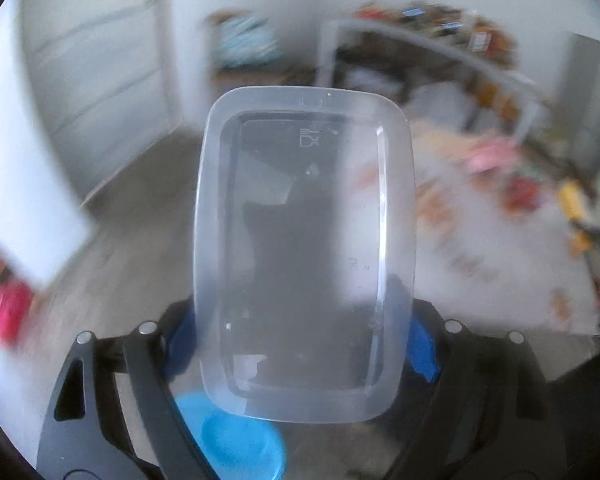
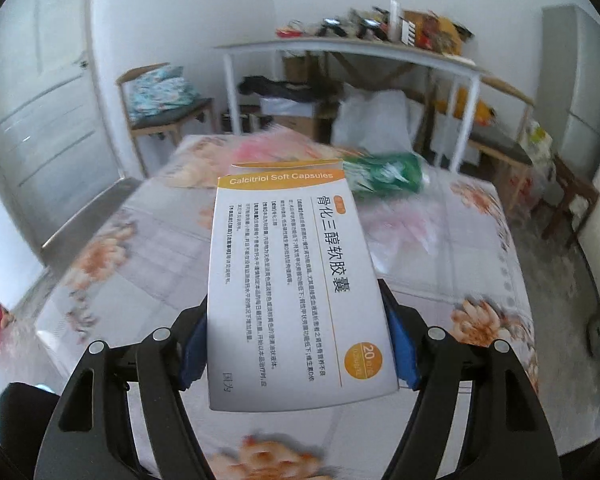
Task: Collect trash
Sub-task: 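Carry the box and the clear container with both grippers to the blue wastebasket, then open the left gripper over the basket while the right gripper drops the medicine box in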
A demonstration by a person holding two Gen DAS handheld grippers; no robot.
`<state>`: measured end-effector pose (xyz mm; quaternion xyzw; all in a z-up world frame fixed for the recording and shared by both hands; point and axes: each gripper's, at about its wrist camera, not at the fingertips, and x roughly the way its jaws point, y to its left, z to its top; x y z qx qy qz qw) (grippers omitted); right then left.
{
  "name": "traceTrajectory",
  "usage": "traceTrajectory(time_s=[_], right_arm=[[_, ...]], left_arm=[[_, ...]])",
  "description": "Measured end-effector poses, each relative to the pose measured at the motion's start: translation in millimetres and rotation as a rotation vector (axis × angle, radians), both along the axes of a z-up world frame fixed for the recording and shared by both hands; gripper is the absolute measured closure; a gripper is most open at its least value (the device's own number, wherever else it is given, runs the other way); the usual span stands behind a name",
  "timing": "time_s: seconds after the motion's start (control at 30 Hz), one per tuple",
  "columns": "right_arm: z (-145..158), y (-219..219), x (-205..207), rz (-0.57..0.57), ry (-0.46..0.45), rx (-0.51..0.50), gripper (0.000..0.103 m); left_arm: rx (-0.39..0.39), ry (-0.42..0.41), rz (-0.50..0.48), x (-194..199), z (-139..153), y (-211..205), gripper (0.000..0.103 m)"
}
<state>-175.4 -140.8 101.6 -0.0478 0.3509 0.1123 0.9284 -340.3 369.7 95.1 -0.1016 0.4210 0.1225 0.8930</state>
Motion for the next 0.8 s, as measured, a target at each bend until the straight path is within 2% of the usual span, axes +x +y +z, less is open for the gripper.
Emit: traceTrajectory(time_s=[0.03,0.1,0.13,0.2,0.23,0.4,0.5,0.57,0.6,0.67,0.8], right_arm=[[3,11,-5,0.024,-0.004,0.0,0.032],[8,41,-18,0.087,-0.011,-0.007,0.032],[11,52,-23,0.11,-0.01,-0.005,0.032],[15,85,-37,0.18,-0.007,-0.003,0.032],[18,105,-47,0.223,-0.004,0.0,0.032],[28,183,-89,0.381,0.004,-0.008,0.032],[27,225,-116,0.464,0.026,-0.004,0.032],[21,253,-136,0.516,0.05,-0.007,0.032],[17,267,-145,0.542,0.065,-0.009,0.032],[7,294,-163,0.59,0.092,-0.022,0.032],[-14,344,-191,0.687,0.162,-0.031,0.032]], left_arm=[[-0.004,0.029,0.03,-11,-16,11,0.023],[-0.027,0.118,0.112,-41,-67,35,0.023],[-0.069,0.173,0.15,-58,-106,47,0.023],[-0.097,0.257,0.202,-76,-159,57,0.023],[-0.153,0.307,0.228,-88,-197,64,0.023],[-0.259,0.436,0.33,-120,-298,80,0.02],[-0.306,0.453,0.366,-131,-333,87,0.014],[-0.297,0.46,0.395,-138,-345,88,0.012],[-0.319,0.456,0.398,-143,-350,90,0.011],[-0.362,0.445,0.413,-152,-349,97,0.011],[-0.391,0.364,0.43,-174,-336,101,0.011]])
